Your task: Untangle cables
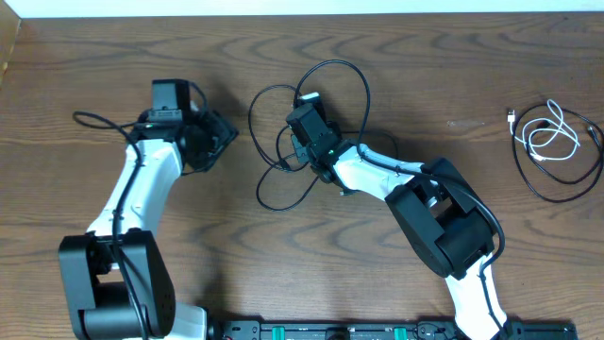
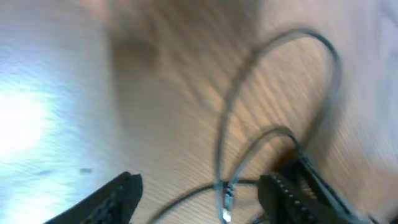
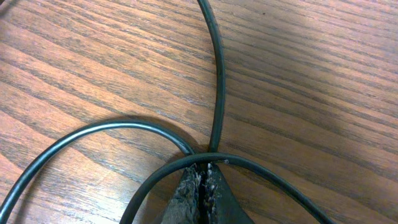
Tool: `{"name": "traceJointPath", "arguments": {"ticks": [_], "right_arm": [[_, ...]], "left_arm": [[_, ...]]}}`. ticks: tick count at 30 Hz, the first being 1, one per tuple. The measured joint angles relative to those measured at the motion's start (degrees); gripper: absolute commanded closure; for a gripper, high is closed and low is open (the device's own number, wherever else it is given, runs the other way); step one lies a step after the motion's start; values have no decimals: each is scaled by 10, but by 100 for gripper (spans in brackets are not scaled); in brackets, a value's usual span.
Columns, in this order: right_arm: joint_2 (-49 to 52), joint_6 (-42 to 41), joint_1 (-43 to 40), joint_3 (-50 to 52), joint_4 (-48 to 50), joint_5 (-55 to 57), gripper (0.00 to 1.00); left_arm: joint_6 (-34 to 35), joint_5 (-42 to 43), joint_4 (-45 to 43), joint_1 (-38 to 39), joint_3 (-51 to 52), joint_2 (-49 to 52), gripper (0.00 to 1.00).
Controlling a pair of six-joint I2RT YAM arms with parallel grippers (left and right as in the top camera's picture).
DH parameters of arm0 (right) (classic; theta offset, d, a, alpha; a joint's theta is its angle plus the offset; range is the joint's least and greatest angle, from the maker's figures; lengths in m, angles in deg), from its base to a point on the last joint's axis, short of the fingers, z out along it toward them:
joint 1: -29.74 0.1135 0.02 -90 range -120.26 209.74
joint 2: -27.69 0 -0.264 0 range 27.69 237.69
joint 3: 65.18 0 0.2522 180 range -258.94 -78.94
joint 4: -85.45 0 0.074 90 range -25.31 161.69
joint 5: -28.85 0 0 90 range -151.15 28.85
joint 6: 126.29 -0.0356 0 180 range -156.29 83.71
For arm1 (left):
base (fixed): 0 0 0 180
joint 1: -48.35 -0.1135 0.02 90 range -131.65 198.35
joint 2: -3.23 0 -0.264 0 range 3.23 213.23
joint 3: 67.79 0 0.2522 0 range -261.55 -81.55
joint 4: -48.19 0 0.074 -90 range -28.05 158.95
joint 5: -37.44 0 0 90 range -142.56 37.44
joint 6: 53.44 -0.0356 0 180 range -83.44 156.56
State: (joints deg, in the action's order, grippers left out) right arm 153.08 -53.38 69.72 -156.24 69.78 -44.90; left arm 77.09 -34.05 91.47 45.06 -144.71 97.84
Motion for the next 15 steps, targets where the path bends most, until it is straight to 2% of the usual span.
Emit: {"name": "traceJointPath", "arguments": {"ticks": [1,4,12,15], "right_arm": [[0,2,0,0,0,-2,99],[0,4,0,0,0,-2,99],[0,12,0,0,0,-4,99],[0,41,-8,-21,-42,-36,99]], "left_arm": [[1,-15,10,-5,0,0,30],[-3,-47,34,-14,0,0,1],[1,-76,42,-14,0,0,0],[1,-81,43,-14,0,0,0]]}}
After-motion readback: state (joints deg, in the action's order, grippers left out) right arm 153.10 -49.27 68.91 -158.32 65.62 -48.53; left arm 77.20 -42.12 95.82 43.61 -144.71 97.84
